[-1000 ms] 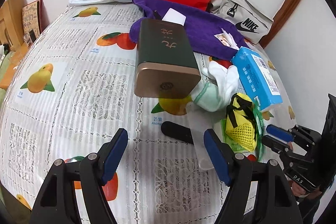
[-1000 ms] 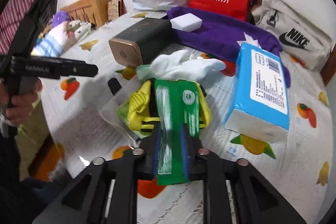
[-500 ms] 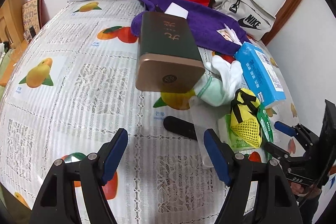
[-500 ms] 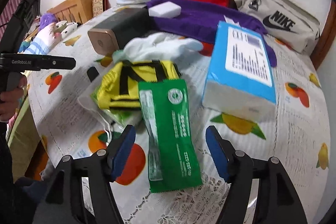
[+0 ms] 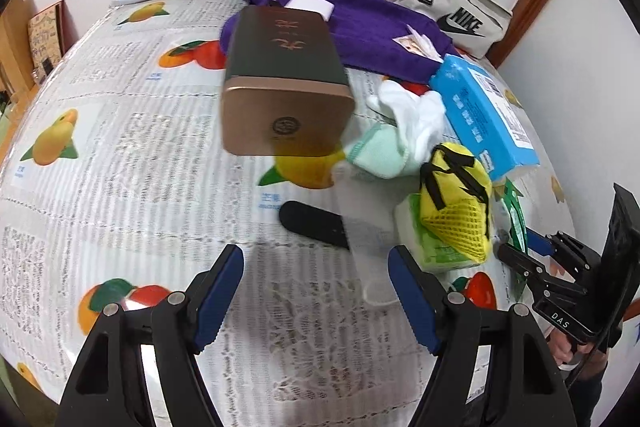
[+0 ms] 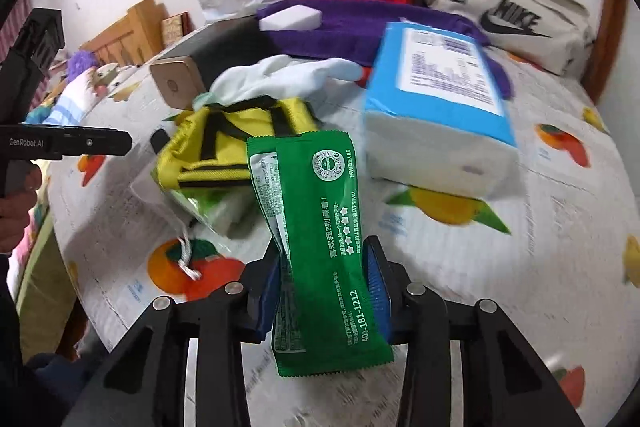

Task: Organize soft objects
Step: 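Lift the green packet with the right tool while the left tool reaches toward the yellow mesh bag, then close the left tool on the yellow mesh bag and lift it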

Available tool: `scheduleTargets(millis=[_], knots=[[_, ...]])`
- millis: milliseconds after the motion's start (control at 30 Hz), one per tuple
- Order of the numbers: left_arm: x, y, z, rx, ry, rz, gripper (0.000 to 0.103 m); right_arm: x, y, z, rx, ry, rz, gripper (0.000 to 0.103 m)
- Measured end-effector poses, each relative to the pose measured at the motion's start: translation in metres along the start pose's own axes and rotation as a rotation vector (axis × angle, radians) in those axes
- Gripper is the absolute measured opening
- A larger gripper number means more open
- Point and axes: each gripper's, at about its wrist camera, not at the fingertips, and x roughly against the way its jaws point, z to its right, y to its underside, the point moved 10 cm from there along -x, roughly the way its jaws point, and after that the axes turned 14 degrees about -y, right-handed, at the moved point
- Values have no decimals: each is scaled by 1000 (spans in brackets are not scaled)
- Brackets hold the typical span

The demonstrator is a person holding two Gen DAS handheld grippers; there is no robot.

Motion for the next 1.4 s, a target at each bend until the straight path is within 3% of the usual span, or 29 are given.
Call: scheduleTargets(millis=[367, 500, 933, 1200, 1400], knots=[[3, -12, 69, -113, 74, 22, 73, 33, 16, 49, -172, 124, 60, 39], [1, -17, 83, -125, 86, 19, 73, 31, 16, 55, -175, 157, 60, 40], [-2, -22, 118, -136, 117, -11, 73, 25, 16, 56, -179, 139, 83, 44], [-5, -16, 142, -213, 98, -25, 73, 24, 15, 54, -167, 145, 88, 45], [0, -21, 117, -185, 59, -2, 73, 26, 16, 53, -170, 138, 89, 45]])
